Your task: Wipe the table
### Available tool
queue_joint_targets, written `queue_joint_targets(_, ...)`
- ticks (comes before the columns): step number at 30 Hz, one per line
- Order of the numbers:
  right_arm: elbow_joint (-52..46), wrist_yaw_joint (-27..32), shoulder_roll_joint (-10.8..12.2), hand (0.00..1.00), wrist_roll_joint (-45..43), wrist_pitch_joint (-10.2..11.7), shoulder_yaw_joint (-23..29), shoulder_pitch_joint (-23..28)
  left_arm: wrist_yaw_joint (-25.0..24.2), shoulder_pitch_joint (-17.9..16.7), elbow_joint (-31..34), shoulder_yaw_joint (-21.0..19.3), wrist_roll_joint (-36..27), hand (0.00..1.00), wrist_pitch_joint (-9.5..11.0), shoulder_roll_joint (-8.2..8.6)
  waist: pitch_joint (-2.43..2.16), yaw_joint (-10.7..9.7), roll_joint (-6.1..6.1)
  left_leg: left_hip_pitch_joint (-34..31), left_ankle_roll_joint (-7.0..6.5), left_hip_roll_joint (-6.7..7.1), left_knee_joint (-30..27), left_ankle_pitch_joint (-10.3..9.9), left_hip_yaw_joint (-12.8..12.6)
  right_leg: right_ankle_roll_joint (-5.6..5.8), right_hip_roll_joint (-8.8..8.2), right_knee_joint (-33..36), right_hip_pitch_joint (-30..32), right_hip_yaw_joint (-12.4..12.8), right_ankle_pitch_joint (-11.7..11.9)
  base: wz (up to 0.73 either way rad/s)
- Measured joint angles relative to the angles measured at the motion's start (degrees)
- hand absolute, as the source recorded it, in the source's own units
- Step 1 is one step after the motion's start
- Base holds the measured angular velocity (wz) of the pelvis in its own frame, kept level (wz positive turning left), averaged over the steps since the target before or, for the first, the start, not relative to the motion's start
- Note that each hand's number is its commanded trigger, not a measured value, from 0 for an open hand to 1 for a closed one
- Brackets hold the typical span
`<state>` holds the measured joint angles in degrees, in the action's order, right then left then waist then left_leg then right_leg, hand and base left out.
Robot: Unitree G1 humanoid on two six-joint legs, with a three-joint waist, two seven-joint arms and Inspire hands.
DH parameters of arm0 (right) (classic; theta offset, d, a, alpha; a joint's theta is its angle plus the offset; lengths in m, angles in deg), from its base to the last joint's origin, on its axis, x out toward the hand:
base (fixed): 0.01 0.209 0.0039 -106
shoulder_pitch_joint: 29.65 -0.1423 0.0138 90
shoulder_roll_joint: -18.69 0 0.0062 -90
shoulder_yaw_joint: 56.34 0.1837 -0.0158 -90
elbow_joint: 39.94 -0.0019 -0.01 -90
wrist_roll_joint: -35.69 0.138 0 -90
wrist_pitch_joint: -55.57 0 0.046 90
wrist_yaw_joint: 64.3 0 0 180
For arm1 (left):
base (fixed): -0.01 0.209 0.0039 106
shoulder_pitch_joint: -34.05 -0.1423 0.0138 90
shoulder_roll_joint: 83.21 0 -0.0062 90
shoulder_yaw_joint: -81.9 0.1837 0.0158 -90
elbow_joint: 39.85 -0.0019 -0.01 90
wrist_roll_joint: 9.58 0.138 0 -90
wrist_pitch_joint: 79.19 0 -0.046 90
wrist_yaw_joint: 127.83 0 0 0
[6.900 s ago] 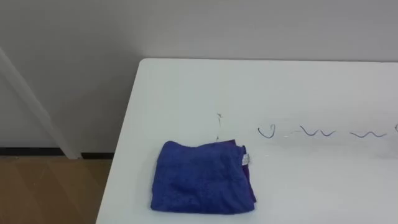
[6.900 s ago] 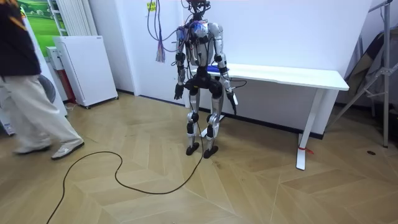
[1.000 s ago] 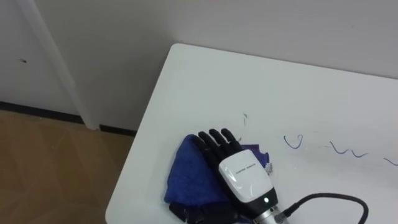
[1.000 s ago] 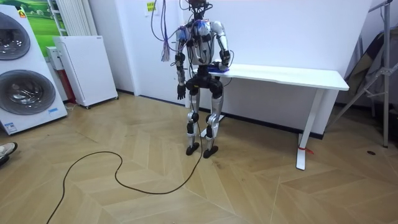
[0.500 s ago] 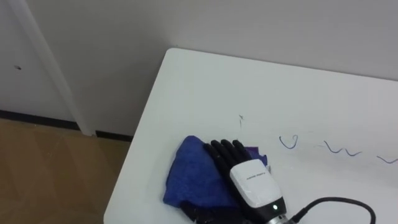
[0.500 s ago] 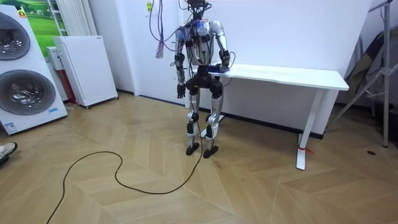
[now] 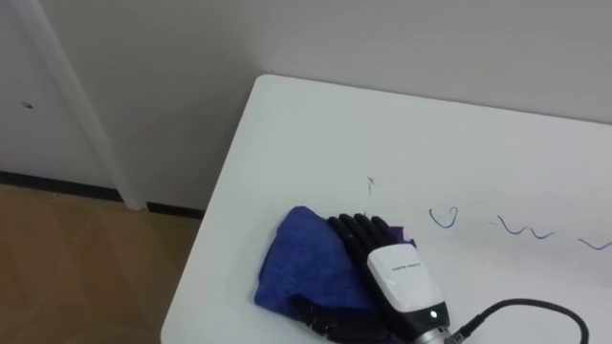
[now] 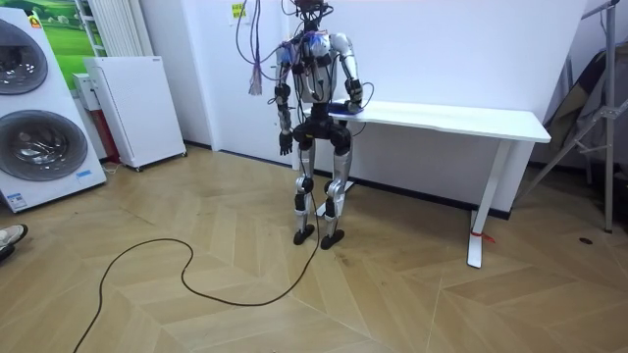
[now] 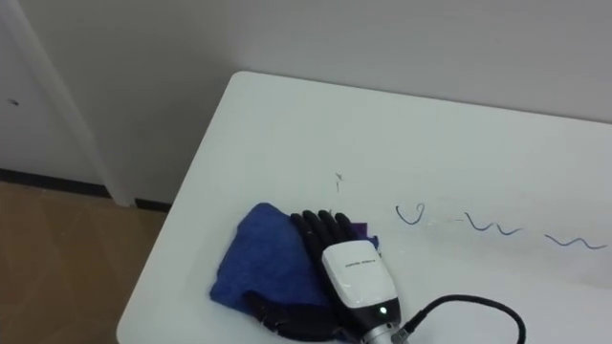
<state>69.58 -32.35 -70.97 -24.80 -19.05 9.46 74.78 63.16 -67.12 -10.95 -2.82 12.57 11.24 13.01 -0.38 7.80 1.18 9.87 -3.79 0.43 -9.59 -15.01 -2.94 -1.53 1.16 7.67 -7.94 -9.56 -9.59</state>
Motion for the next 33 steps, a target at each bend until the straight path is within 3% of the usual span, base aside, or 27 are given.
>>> queue_joint_targets(8, 1.1, 3.7, 0.7, 1.0, 2.4, 0.3, 1.9, -3.1, -0.3, -0.2, 0.5, -0.6, -0.1, 0.0, 0.0, 0.01, 0.12, 0.0, 0.23, 0.8, 0.0, 0.12, 0.0, 0.0, 0.4, 0.02, -0.08, 0.0, -0.9, -0.2, 0.0, 0.02)
queue_joint_targets(21, 2.1, 5.9, 0.7, 1.0, 4.2, 0.5, 2.7, -3.0, 0.0, -1.0, 0.4, -0.7, -0.1, 0.0, -1.1, 0.01, 0.09, 0.0, -0.08, 0.9, -0.02, 0.13, 0.1, 0.0, 0.4, 0.11, -0.12, 0.1, -1.0, -0.6, 0.0, 0.0)
queue_joint_targets(26, 2.0, 5.9, 0.7, 1.0, 4.1, 0.0, 3.0, -2.9, -0.2, -1.2, 0.5, -0.9, -0.1, 0.0, -2.6, 0.01, 0.06, -0.2, -0.5, 0.8, -0.02, 0.17, 0.0, 0.0, 0.7, 0.11, -0.2, 0.1, -1.1, -1.2, 0.0, 0.01)
queue_joint_targets(33, 2.3, 4.5, 1.1, 1.0, 4.8, -1.6, 2.6, -3.6, -0.2, -1.3, 0.8, -0.6, 0.0, 0.0, -3.1, 0.14, 0.07, 0.4, -0.57, 0.7, -0.18, 0.22, 0.0, 0.1, 1.2, 0.11, -0.3, 0.2, -1.3, -1.6, 0.0, 0.03)
